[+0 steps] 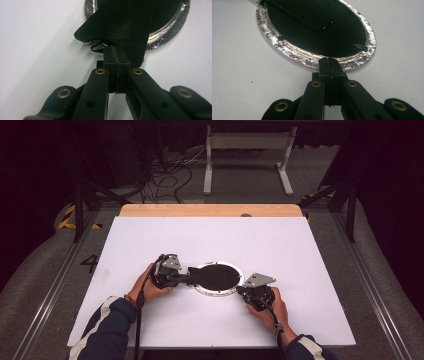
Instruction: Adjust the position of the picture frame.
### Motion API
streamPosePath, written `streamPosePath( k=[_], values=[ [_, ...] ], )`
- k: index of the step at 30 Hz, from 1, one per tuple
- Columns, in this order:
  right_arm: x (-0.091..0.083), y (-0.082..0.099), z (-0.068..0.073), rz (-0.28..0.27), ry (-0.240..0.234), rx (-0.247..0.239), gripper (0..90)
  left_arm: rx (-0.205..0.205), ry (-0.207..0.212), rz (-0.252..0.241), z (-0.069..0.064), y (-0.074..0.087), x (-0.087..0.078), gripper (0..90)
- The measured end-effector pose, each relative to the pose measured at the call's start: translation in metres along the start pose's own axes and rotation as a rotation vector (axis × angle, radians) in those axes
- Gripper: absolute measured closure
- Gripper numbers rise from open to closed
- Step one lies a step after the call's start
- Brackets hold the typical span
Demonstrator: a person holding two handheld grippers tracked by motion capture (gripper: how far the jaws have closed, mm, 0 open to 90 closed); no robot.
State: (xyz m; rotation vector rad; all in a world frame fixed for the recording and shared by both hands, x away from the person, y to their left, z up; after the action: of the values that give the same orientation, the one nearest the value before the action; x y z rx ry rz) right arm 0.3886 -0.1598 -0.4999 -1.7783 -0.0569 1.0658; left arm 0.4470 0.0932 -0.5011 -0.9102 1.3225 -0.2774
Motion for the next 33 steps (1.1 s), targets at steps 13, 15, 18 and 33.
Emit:
streamPosePath(
  k=[13, 15, 18, 33],
  values=[
    [0.005, -0.003, -0.013, -0.003, 0.026, 0.029, 90.0, 0.039, 0.026, 0.004, -0.014, 0.004, -0.003, 89.7],
    [0.005, -0.003, -0.013, -0.002, 0.025, 0.029, 90.0, 0.043, 0.030, 0.004, -0.017, 0.004, -0.003, 89.2],
    [0.004, -0.002, -0.011, -0.001, 0.021, 0.020, 90.0, 0.046, 0.037, 0.008, -0.019, 0.005, -0.003, 88.5],
    [0.002, -0.003, 0.003, 0.010, -0.017, 0.008, 90.0, 0.061, 0.057, 0.000, -0.028, 0.005, -0.003, 88.9]
  ],
)
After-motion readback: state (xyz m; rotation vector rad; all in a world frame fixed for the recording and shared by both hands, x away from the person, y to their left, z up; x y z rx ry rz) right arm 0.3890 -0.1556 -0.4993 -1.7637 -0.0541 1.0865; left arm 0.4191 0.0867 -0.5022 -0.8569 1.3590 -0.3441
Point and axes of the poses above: each handheld gripper's, and its own axes: x roughly forward along the jaws, y roughly out of its underside, z roughly to its left, the point moved 6 cm from there along x, roughly forward along the jaws, and after that the axes turned 3 degrees about -z, right-handed, at the moved point
